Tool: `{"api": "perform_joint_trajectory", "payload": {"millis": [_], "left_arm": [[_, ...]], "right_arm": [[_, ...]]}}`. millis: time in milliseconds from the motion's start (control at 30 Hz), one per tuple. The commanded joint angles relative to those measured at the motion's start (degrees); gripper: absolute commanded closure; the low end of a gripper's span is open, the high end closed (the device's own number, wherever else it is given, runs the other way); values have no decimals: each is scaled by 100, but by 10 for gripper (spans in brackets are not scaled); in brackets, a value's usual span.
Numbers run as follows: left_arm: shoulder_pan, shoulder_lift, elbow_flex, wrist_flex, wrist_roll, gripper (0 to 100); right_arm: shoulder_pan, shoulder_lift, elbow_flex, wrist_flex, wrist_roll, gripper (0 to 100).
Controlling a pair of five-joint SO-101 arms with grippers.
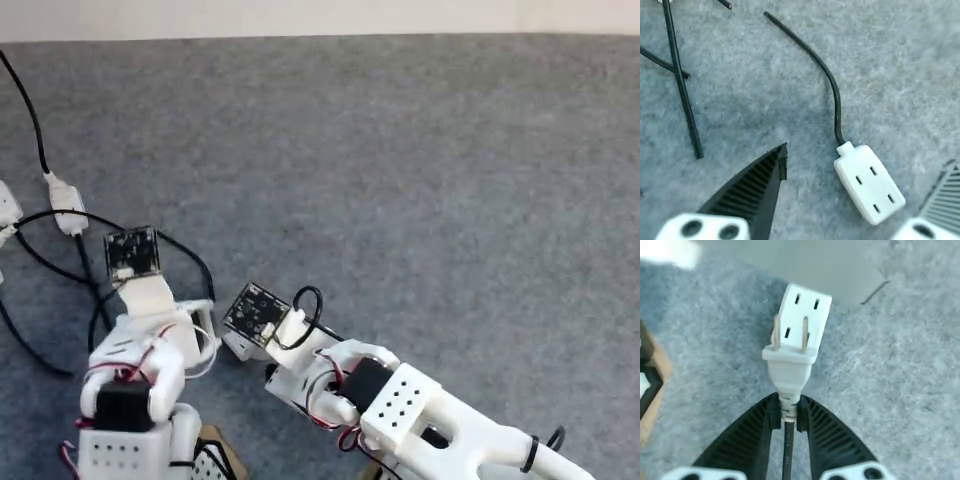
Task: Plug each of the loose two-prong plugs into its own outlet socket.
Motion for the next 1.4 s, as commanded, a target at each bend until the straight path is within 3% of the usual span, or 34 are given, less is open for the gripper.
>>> {"api": "perform_joint_trajectory", "payload": {"millis": [0, 200, 400, 833, 1233, 1367], "left_arm": [[22, -576, 251, 35, 62, 560], [101, -593, 356, 35, 62, 560], [391, -593, 312, 44, 79, 560], [435, -593, 391, 44, 62, 561], [444, -593, 505, 26, 53, 561], [567, -593, 505, 35, 53, 561]], "right_arm": [[101, -145, -57, -110, -79, 994], [154, -145, -286, 40, -79, 994], [716, -110, -980, 224, -88, 994], [760, 1604, -1859, 145, -413, 994], [1103, 1604, -4505, 2545, -62, 994], [1095, 1640, -5095, 2800, -70, 994]]}}
